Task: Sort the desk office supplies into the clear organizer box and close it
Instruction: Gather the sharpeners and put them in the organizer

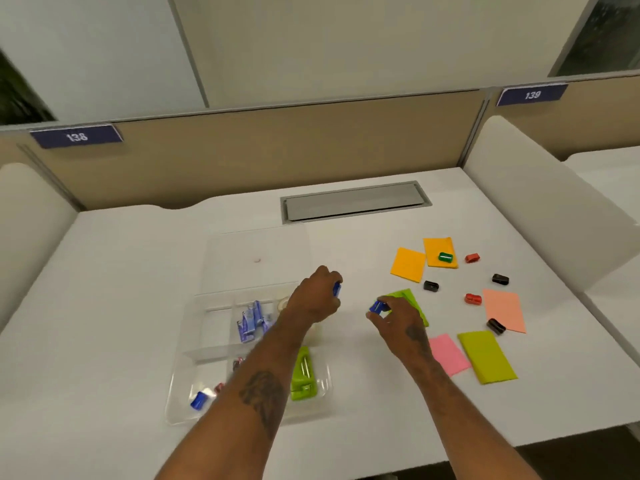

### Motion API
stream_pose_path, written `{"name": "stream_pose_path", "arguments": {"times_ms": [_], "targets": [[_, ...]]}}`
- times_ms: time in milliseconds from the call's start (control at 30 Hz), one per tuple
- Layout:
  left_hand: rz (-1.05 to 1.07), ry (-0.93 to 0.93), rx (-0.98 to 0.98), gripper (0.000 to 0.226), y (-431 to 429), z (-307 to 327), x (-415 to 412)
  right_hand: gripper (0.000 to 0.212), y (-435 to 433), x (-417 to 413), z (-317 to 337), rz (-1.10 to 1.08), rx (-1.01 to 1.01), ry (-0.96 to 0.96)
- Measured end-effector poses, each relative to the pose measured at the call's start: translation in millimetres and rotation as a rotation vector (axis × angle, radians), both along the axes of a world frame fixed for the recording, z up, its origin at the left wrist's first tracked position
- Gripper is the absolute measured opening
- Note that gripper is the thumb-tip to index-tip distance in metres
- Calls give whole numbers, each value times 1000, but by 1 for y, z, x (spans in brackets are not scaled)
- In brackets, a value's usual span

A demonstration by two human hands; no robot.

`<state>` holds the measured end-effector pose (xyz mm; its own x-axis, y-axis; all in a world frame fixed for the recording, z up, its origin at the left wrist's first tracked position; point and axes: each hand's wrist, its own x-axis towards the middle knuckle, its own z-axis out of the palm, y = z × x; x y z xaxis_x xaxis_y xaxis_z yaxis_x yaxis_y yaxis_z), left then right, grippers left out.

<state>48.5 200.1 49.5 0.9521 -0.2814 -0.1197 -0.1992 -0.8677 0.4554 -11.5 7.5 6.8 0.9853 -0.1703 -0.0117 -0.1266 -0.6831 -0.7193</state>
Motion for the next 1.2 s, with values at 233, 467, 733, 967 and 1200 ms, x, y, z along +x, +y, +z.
{"name": "stream_pose_path", "arguments": {"times_ms": [233,467,733,967,1200], "targets": [[151,35,11,46,142,16,-67,33,127,-29,9,234,11,-7],[268,100,57,45,236,11,-144,35,223,-61,20,442,-16,-18],[289,151,80,46,262,-7,-187,46,268,-86,21,606,-198,51],[292,93,61,62,265,-13,-191,58,260,-93,18,560,-212,35],[215,-47,121,83,244,-14,-173,64,214,-86,18,394,-298,-60]]}}
